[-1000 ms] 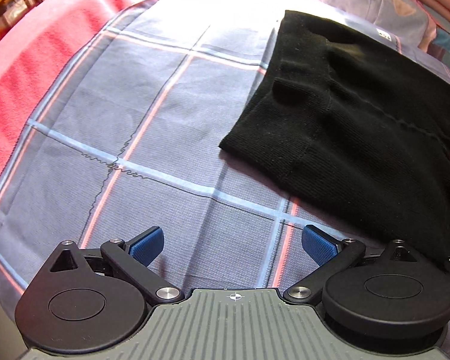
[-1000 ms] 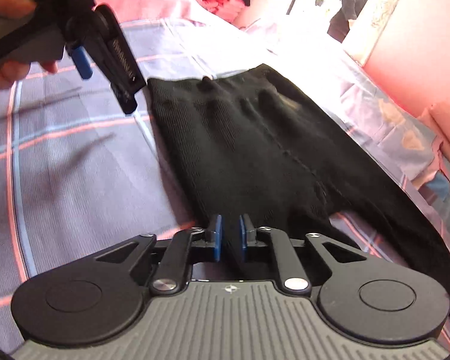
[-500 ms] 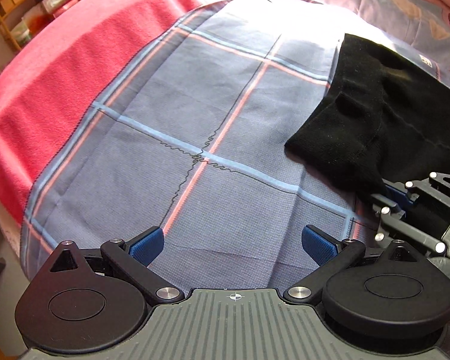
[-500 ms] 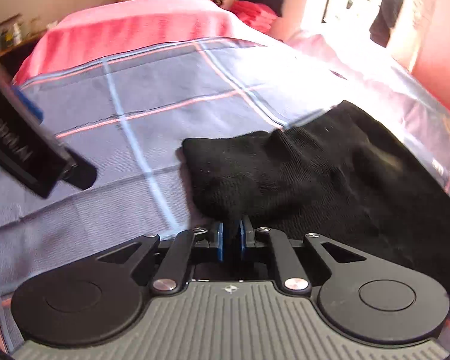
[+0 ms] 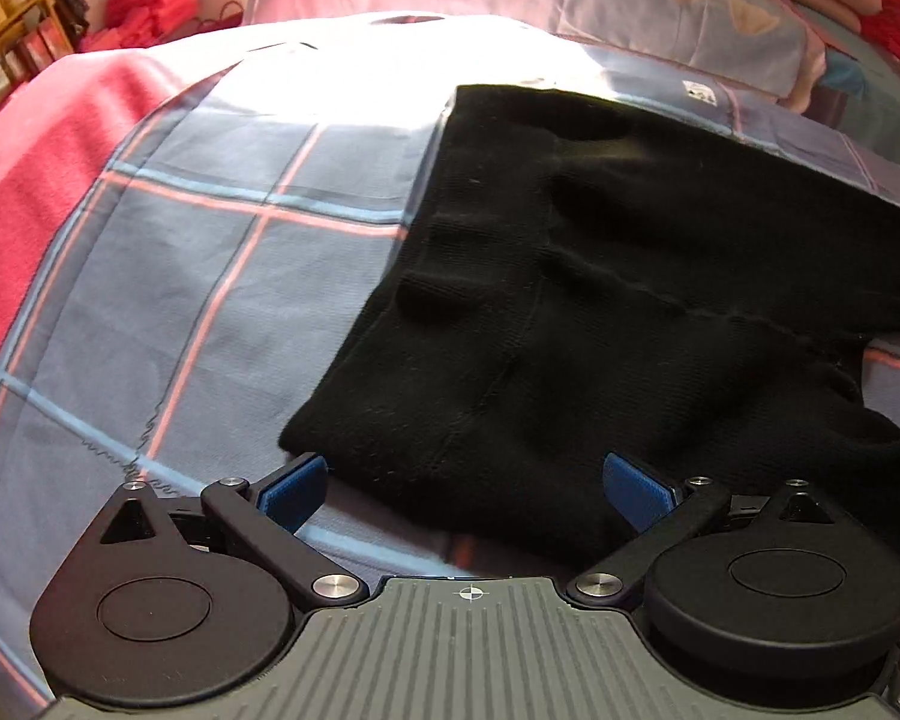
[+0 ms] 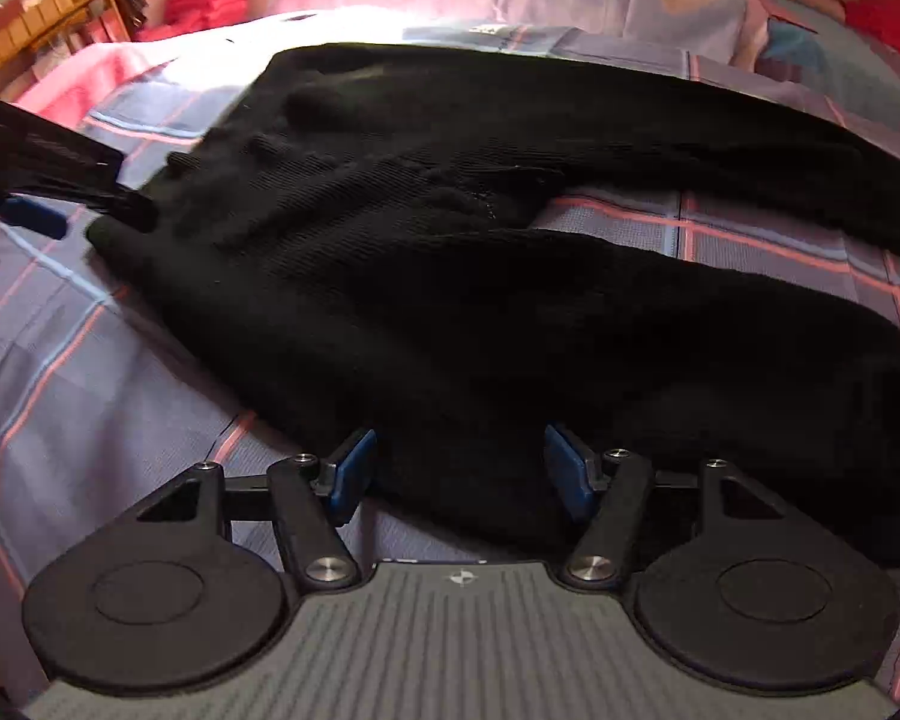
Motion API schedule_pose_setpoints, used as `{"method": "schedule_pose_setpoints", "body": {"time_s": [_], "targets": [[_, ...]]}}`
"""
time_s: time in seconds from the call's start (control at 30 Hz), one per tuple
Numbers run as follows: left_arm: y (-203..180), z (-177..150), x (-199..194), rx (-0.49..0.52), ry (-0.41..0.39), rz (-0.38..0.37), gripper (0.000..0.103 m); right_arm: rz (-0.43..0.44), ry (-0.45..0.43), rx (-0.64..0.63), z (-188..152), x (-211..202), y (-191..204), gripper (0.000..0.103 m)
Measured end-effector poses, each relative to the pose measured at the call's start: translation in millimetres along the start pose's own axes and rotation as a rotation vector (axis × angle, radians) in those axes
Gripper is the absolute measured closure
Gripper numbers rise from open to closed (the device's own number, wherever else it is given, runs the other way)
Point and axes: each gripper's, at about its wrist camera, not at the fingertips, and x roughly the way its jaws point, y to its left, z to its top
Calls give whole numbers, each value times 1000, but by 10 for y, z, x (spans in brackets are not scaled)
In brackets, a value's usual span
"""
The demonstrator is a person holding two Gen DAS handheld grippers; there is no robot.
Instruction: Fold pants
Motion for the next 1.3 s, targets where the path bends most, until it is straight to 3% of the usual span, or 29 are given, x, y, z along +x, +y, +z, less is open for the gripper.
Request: {"method": "schedule_pose_setpoints", "body": {"time_s": [0.03, 0.13, 0.2, 0.27, 0.33, 0.4, 0.43, 0.47, 0.5, 0.53, 0.67, 0.7, 0.77, 0.83, 0.87, 0.9, 0.97, 1.07, 1.17, 1.3], "targets": [[-89, 27, 91, 14, 17, 7, 0, -25, -11, 47, -38, -179, -128, 37], [-205, 37, 320, 57, 59, 58, 0, -110, -197, 317, -190, -792, -814, 25], [-204, 17, 353, 57, 52, 64, 0, -247, -294, 520, -358, -1036, -1350, 22], [-190, 8, 356, 51, 49, 67, 0, -420, -300, 709, -514, -1090, -1883, 21], [-182, 8, 373, 48, 50, 75, 0, -491, -291, 866, -632, -1046, -2363, 27], [-195, 14, 385, 45, 55, 85, 0, -471, -339, 961, -699, -954, -2664, 40], [-199, 16, 391, 44, 58, 90, 0, -480, -354, 957, -682, -938, -2706, 42], [-201, 16, 395, 42, 59, 94, 0, -481, -345, 906, -637, -914, -2710, 55], [-201, 16, 399, 40, 60, 96, 0, -518, -297, 837, -599, -878, -2708, 89], [-201, 15, 406, 39, 61, 98, 0, -549, -281, 787, -610, -894, -2723, 94], [-185, 0, 408, 41, 57, 97, 0, -560, -314, 985, -909, -1114, -2944, 92], [-183, -4, 407, 41, 56, 98, 0, -554, -309, 970, -899, -1103, -2927, 90], [-220, 40, 420, 43, 66, 104, 0, -632, -298, 882, -775, -1141, -2816, 90], [-213, 104, 333, 37, 72, 109, 0, -725, -374, 818, -601, -1248, -2664, 83], [-202, 132, 285, 33, 63, 107, 0, -699, -419, 802, -513, -1273, -2646, 67], [-189, 166, 233, 28, 48, 95, 0, -627, -457, 778, -386, -1269, -2682, 43], [-172, 285, 111, 12, -2, 65, 0, -505, -469, 740, -149, -1169, -2810, 27], [-241, 539, 94, 2, -56, 44, 0, -380, -429, 777, 206, -871, -3195, 29], [-411, 815, 264, 9, -73, 46, 0, -353, -368, 879, 454, -533, -3560, 34], [-630, 1082, 626, -21, -44, 46, 0, -311, -393, 950, 592, -240, -3817, 35]]}}
